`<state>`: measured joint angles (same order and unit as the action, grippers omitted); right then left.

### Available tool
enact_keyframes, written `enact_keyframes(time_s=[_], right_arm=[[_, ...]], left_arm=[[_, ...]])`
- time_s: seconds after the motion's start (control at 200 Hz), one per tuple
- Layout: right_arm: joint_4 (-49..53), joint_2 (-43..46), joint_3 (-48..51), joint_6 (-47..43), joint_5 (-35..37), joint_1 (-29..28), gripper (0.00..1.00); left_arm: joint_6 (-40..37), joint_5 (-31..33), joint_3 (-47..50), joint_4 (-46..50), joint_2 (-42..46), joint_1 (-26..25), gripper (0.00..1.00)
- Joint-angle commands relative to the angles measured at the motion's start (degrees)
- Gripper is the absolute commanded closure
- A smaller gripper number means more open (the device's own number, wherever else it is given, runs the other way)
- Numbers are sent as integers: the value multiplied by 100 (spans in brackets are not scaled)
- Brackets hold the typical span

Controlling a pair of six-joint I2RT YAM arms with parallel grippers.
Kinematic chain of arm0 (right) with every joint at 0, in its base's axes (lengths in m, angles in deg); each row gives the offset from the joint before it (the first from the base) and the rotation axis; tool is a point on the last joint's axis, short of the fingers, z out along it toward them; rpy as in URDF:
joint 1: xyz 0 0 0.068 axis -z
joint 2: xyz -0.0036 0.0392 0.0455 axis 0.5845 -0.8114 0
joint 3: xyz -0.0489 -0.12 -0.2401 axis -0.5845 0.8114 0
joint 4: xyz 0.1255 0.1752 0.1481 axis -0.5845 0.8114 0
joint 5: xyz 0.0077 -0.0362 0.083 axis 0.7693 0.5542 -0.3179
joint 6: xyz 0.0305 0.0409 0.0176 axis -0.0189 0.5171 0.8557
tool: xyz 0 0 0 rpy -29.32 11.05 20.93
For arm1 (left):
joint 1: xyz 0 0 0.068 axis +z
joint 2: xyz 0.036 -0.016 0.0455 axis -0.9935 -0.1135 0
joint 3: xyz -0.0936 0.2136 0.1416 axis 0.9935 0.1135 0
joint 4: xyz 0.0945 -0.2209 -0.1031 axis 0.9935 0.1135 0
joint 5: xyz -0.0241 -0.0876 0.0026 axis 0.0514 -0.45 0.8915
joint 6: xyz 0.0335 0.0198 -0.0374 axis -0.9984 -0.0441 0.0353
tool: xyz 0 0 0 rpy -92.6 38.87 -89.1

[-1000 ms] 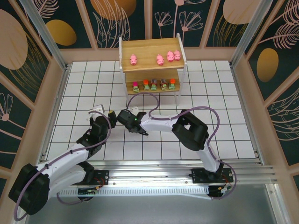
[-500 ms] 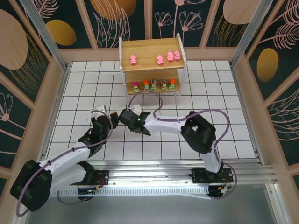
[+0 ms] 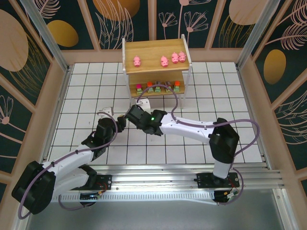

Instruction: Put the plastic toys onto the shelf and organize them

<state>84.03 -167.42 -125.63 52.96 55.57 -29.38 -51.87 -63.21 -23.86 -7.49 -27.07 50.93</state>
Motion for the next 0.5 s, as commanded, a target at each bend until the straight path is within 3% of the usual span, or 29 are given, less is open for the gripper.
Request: enact_keyframes(time_s=[0.0,0.495], right_arm=[[397,378,-277,34,358,-43,65],[1301,680,-1824,-514,1090,35,67]], left_arm=[[-208,-360,-49,-338,29,41,26],[-227,-752,-138,-414,-228,39,25]])
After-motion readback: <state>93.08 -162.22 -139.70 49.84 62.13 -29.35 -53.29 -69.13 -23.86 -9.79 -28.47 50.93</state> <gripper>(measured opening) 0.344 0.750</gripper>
